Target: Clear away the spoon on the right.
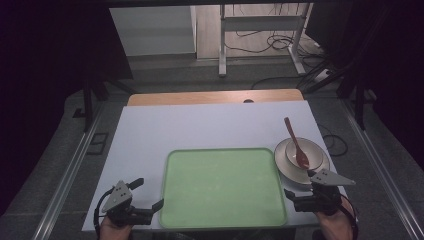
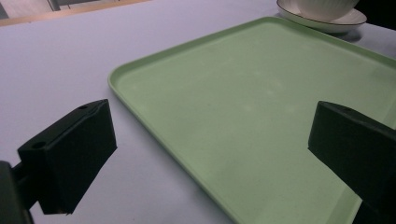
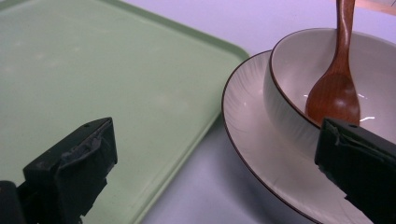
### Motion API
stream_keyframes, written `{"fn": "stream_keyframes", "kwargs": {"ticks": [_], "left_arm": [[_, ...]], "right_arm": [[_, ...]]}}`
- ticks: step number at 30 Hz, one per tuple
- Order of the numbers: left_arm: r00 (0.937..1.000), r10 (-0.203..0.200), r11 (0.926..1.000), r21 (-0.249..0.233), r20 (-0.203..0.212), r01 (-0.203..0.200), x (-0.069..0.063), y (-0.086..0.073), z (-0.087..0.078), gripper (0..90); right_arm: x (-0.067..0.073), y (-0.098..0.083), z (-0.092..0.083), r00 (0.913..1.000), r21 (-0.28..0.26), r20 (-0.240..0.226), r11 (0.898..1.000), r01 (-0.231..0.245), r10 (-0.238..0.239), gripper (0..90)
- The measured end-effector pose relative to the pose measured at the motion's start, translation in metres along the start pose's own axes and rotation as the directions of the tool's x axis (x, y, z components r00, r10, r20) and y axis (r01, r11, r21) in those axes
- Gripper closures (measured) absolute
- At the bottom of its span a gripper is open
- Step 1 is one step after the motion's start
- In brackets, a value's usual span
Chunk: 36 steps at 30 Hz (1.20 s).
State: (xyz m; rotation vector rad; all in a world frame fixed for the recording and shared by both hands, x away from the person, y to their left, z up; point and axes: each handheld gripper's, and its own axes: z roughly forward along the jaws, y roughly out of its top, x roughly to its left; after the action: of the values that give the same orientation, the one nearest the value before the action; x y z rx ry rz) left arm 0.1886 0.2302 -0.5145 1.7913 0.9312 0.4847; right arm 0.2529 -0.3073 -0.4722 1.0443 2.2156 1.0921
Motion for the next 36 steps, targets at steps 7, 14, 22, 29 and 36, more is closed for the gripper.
{"fn": "stream_keyframes", "kwargs": {"ticks": [7,14,22,29,36], "left_arm": [[1.0000,0.000,1.0000,0.001,0.001,0.000,0.000,0.000,0.000,0.8],[1.0000,-0.001,1.0000,0.000,0.001,0.001,0.000,0.000,0.000,0.8],[1.0000,0.000,1.0000,0.001,0.001,0.000,-0.001,0.000,0.001,0.8],[1.0000,0.000,1.0000,0.001,0.000,0.000,0.000,0.000,0.001,0.8],[1.0000,-0.002,1.0000,0.000,-0.002,0.002,0.000,0.000,0.001,0.8]], "right_arm": [[0.000,0.003,-0.001,0.9999,-0.013,0.007,1.000,0.009,-0.008,0.0],[-0.001,0.006,0.000,0.9997,-0.019,0.011,1.000,0.022,-0.022,0.0],[-0.004,0.011,0.003,0.9992,-0.010,0.040,1.000,0.008,-0.007,0.0],[-0.007,0.015,0.005,0.9994,-0.025,0.033,1.000,0.004,-0.004,0.0],[-0.010,0.019,0.008,0.9998,-0.038,0.013,0.999,-0.017,0.018,0.0]]}}
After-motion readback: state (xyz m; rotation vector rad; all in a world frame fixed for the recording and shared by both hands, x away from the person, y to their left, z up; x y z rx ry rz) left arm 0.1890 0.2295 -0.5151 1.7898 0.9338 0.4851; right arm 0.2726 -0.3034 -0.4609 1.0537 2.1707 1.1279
